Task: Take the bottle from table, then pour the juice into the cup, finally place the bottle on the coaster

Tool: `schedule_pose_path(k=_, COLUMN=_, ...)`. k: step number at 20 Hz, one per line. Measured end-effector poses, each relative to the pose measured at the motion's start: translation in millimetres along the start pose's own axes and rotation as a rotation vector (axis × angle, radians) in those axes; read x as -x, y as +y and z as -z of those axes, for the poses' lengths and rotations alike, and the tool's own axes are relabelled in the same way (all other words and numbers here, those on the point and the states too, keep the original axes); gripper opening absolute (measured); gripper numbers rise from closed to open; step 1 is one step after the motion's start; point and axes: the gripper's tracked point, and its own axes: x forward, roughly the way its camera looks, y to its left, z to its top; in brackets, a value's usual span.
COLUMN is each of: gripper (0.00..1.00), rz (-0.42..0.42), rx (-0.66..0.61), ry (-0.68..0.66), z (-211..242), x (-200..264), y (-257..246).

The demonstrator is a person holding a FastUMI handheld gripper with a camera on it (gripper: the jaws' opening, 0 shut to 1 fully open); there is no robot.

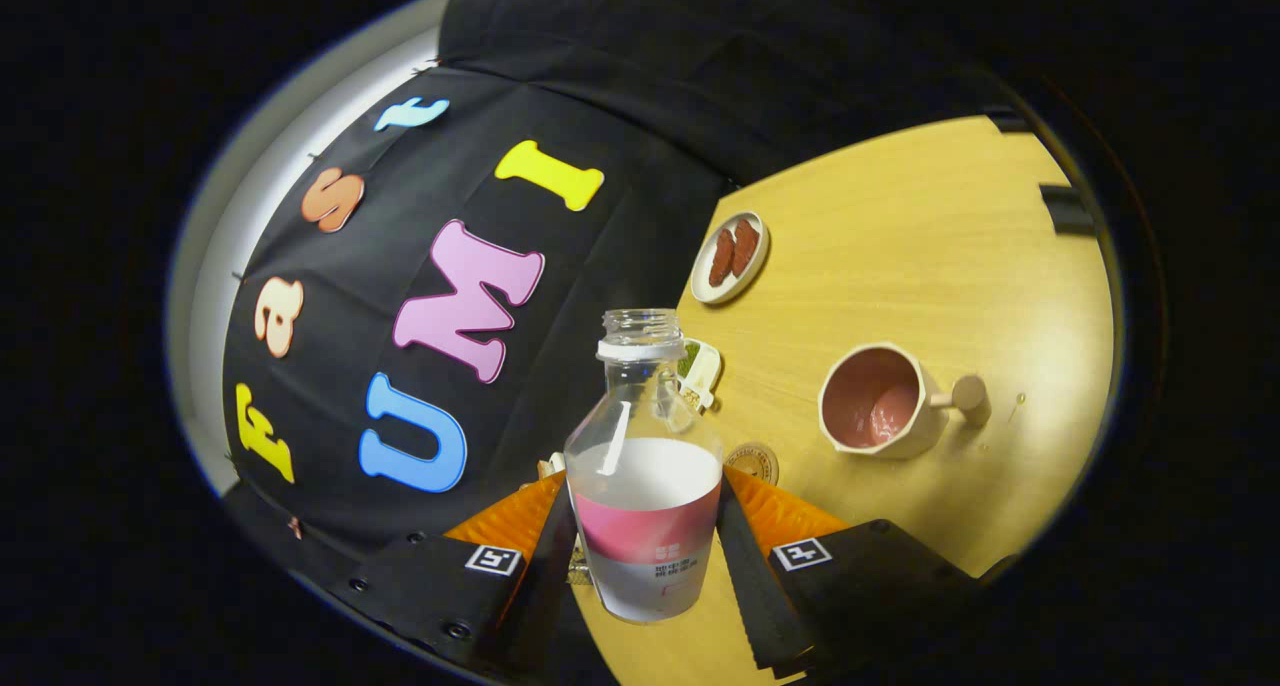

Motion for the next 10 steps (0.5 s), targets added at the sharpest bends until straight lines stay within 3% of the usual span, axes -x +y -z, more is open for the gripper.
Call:
schedule_pose_path(k=4, gripper=0.76, rz=0.041, rx=0.288, ry=-0.101, z=-24, x=5, y=8)
schedule_pose_path(k=10, gripper=0.75, rz=0.068, rx=0.615, ry=-0.290, z=-60, x=17, y=45)
